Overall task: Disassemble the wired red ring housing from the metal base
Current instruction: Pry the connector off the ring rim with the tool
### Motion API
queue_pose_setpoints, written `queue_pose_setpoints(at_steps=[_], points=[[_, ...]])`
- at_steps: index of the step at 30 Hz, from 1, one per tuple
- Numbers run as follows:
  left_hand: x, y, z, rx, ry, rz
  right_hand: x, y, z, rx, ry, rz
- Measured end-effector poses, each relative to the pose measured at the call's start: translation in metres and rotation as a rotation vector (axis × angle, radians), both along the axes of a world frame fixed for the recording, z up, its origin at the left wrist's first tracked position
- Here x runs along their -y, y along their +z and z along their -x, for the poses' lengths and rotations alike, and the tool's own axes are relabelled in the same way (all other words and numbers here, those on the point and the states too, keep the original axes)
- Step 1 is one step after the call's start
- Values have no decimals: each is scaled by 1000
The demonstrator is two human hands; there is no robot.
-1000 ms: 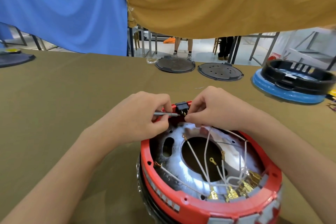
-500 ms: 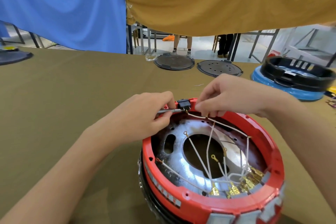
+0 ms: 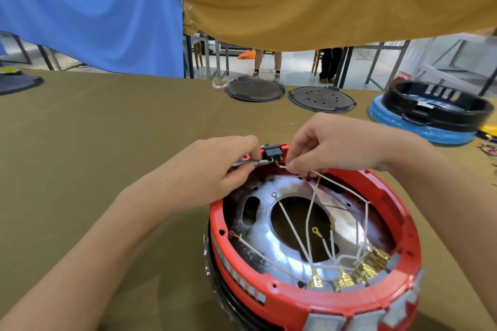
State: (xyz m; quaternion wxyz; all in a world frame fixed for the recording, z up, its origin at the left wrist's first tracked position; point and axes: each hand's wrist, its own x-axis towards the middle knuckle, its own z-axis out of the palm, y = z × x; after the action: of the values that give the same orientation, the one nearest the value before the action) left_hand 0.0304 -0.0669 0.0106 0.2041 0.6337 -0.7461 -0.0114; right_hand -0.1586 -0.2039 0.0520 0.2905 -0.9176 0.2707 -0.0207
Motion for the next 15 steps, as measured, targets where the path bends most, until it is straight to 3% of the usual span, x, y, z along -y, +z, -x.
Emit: queue_pose_setpoints(at_steps=[6, 10, 15], points=[[-1, 2, -1, -7, -12, -29, 1, -3, -3, 35, -55, 59], [0, 2, -1, -20, -20, -28, 5, -9, -6, 227, -128, 320], [0, 1, 0, -23, -16, -25, -3, -9, -8, 175, -50, 309]])
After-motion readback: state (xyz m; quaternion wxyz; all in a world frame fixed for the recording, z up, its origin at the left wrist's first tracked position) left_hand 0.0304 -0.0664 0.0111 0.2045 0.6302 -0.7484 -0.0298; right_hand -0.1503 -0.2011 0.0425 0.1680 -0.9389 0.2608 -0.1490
